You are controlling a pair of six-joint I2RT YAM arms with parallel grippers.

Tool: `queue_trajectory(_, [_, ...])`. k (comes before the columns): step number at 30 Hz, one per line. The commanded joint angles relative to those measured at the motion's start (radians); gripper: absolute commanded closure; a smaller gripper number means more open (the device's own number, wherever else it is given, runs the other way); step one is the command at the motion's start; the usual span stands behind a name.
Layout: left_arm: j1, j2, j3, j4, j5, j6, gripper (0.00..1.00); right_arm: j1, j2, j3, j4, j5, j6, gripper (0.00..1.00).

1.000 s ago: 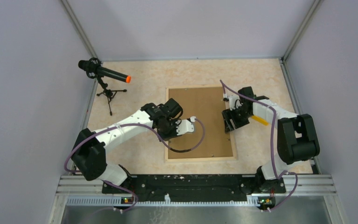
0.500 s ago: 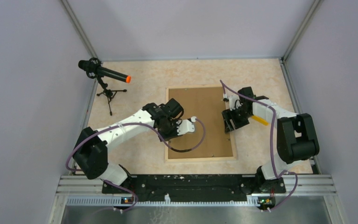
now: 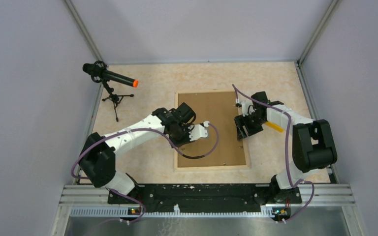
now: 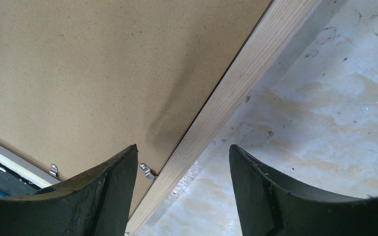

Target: Take the photo out of the frame

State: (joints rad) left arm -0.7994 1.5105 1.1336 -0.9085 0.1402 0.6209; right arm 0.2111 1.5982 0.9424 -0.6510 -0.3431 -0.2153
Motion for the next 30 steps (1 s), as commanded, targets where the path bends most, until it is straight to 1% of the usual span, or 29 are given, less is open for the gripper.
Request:
queue_trajectory(1, [-0.012, 0.011, 0.026, 0.034, 0.037, -0.013, 1.00, -0.003, -0.004, 0.007, 0.016, -0.015, 0.007, 0.33])
queue_trajectory(7, [-0.018, -0.002, 0.022, 0.010, 0.086, 0.007, 1.00, -0.003, -0.004, 0.004, 0.019, -0.014, 0.005, 0.33])
queue_trajectory(10, [-0.019, -0.003, 0.033, 0.008, 0.069, -0.013, 1.00, -0.002, -0.003, 0.004, 0.020, -0.013, 0.006, 0.33])
queue_trajectory(13, [-0.004, 0.007, 0.082, 0.002, 0.047, -0.040, 1.00, -0.002, -0.002, 0.009, 0.019, -0.016, 0.010, 0.33])
queue_trajectory(18, [0.077, 0.052, 0.220, 0.013, 0.001, -0.029, 1.00, -0.004, -0.001, 0.044, 0.011, -0.021, 0.013, 0.33])
queue_trajectory(24, [0.228, 0.181, 0.406, 0.030, -0.062, 0.022, 1.00, -0.005, -0.006, 0.128, -0.004, -0.042, 0.007, 0.33])
queue_trajectory(26, [0.251, 0.216, 0.459, 0.045, -0.092, 0.034, 1.00, -0.012, -0.003, 0.157, -0.001, -0.042, 0.010, 0.33])
queue_trajectory(30, [0.264, 0.266, 0.489, 0.095, -0.169, 0.052, 1.00, -0.036, 0.015, 0.191, 0.000, -0.050, 0.025, 0.33])
